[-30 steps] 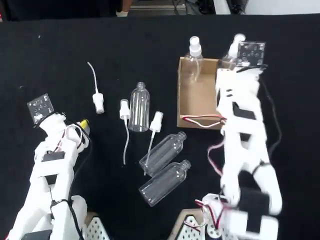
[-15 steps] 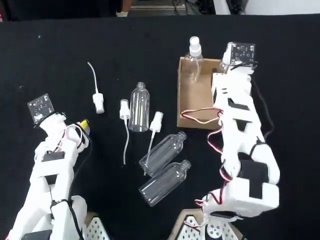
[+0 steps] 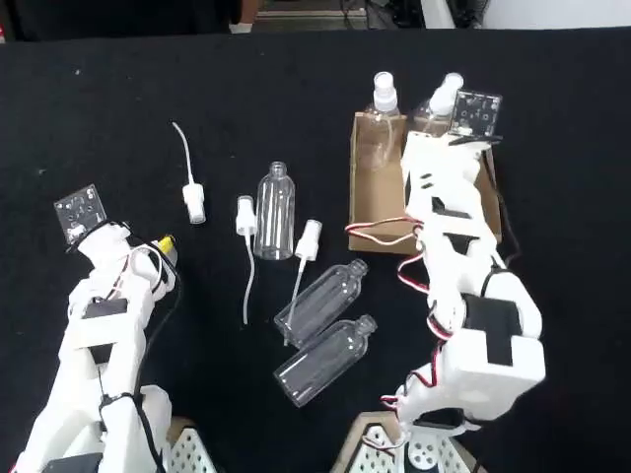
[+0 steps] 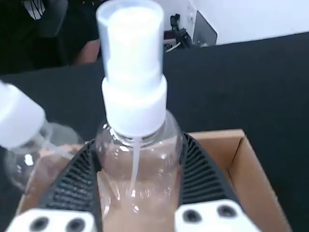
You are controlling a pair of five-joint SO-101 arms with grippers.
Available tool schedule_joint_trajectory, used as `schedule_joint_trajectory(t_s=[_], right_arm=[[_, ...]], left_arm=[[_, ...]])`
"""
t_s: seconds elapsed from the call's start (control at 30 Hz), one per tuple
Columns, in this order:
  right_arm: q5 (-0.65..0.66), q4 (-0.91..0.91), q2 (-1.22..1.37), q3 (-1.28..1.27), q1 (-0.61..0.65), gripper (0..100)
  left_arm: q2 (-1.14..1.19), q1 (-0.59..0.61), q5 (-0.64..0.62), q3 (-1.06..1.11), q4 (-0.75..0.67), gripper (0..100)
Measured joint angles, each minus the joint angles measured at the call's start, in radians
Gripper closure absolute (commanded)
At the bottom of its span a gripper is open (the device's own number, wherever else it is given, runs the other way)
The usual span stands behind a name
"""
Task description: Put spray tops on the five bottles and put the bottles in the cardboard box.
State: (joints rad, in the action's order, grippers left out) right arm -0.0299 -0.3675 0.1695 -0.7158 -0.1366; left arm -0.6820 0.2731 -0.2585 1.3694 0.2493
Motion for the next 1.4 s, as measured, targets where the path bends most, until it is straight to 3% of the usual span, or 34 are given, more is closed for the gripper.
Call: schedule_joint_trajectory(t_s=[1.4], right_arm=[[0.002,-0.015,0.063,0.003,0.028,98.5]], left_arm=[[0.000,0.000,0.000,0.000,0.000,79]])
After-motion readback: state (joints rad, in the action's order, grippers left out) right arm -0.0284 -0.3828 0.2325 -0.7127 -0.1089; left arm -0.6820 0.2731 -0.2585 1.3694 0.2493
